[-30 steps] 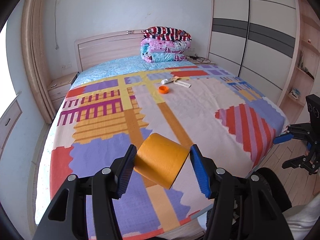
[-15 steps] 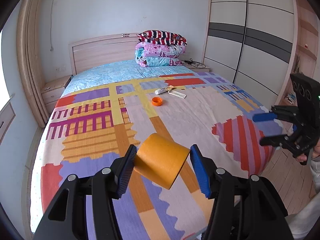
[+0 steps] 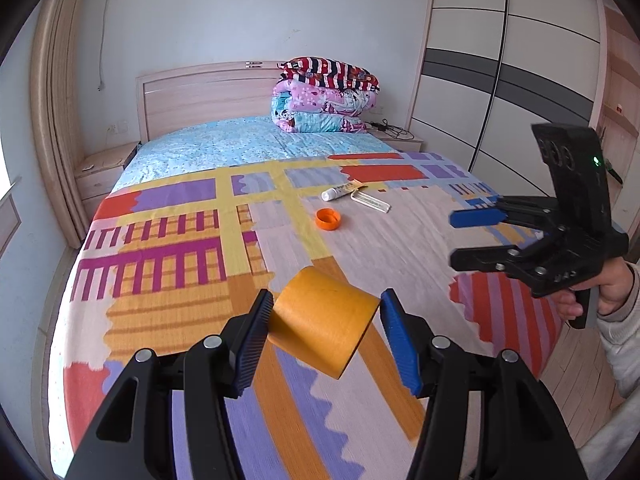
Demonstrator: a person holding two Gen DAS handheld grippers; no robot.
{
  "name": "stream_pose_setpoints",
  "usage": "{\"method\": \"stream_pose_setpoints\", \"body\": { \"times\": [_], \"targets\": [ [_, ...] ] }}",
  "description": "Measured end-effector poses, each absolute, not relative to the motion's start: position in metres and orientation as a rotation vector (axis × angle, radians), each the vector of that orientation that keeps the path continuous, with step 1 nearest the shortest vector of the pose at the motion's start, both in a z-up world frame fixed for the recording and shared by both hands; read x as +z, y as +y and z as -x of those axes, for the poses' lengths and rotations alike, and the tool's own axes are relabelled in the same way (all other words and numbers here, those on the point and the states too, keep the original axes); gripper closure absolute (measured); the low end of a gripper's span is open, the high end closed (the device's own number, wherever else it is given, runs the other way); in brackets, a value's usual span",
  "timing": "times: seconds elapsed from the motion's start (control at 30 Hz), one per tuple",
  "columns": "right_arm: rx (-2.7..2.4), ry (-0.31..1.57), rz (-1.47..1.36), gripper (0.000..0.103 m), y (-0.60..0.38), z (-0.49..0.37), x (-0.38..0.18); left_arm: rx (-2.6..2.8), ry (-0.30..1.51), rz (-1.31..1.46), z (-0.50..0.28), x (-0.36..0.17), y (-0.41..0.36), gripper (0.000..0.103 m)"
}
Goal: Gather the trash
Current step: 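Grasp the orange bottle cap with the right tool while the left tool holds the tape roll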
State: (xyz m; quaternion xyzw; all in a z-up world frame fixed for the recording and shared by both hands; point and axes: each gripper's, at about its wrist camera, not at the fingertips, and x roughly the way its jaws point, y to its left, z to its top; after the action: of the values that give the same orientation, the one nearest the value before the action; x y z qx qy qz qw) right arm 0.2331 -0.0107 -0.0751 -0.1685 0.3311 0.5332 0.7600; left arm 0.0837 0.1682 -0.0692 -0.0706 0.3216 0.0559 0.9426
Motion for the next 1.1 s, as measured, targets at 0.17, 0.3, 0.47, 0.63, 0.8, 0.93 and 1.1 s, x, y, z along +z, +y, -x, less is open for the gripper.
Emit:
{"method": "stream_pose_setpoints", "body": {
  "times": [0.17, 0.3, 0.47, 0.63, 0.8, 0.93, 1.1],
  "targets": [
    [1.133, 0.737, 0.404, 0.029, 0.024, -0.255, -0.085, 0.118, 0.656, 0.156, -0.105, -0.074, 0.184, 0.049],
    [1.113, 0.752, 0.411, 0.029, 0.042, -0.269, -0.093, 0.111, 0.667, 0.172, -0.122, -0.078, 0.194, 0.049],
    [1.099, 0.744, 0.434, 0.029, 0.064, -0.282, -0.097, 0.121, 0.686, 0.206, -0.140, -0.085, 0.207, 0.049],
    [1.099, 0.750, 0.467, 0.033, 0.084, -0.289, -0.102, 0.125, 0.691, 0.199, -0.150, -0.086, 0.211, 0.049],
    [1.062, 0.793, 0.503, 0.062, 0.096, -0.299, -0.118, 0.123, 0.690, 0.205, -0.152, -0.086, 0.212, 0.049],
    [1.064, 0.799, 0.486, 0.073, 0.092, -0.301, -0.118, 0.128, 0.685, 0.211, -0.147, -0.083, 0.211, 0.049],
    [1.067, 0.773, 0.486, 0.073, 0.078, -0.287, -0.106, 0.130, 0.675, 0.211, -0.139, -0.074, 0.205, 0.049]
  ]
}}
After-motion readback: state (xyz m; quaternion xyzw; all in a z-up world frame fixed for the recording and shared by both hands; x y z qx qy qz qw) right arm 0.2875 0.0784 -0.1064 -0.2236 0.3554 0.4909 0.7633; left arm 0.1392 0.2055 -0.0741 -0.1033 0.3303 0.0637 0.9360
